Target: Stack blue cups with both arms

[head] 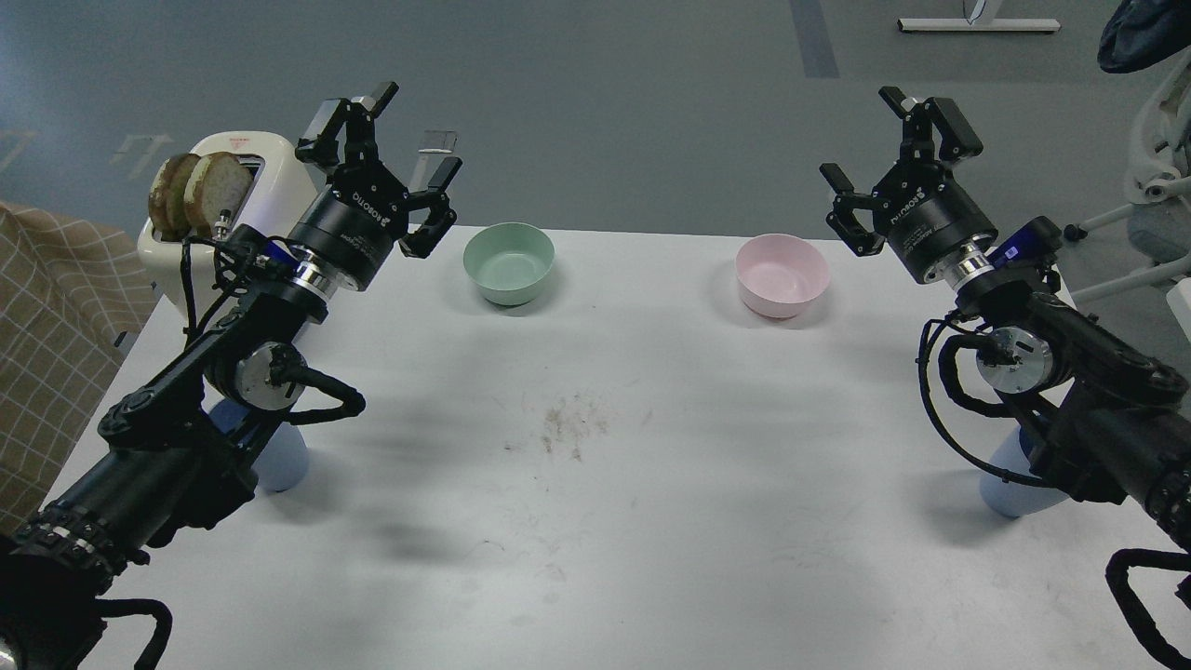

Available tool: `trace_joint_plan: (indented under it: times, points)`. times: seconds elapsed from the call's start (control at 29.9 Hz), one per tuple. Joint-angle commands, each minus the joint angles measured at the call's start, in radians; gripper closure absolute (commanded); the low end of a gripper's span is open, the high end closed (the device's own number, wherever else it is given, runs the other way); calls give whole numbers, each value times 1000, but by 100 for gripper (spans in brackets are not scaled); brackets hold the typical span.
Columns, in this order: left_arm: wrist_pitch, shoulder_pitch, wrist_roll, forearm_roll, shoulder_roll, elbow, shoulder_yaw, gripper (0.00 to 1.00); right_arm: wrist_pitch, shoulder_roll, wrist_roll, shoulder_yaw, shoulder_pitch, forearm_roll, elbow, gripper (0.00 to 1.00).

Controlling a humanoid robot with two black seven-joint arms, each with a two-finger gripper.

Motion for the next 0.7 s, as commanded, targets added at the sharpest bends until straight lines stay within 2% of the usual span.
trace_joint_plan:
  times: [0.0,0.67]
  points:
    - [3,9,1,0,13,-28,4,2,0,-1,0,-1,1,-2,0,0]
    - [6,14,-1,2,15,-31,4,2,0,-6,0,0,3,-2,-2,0]
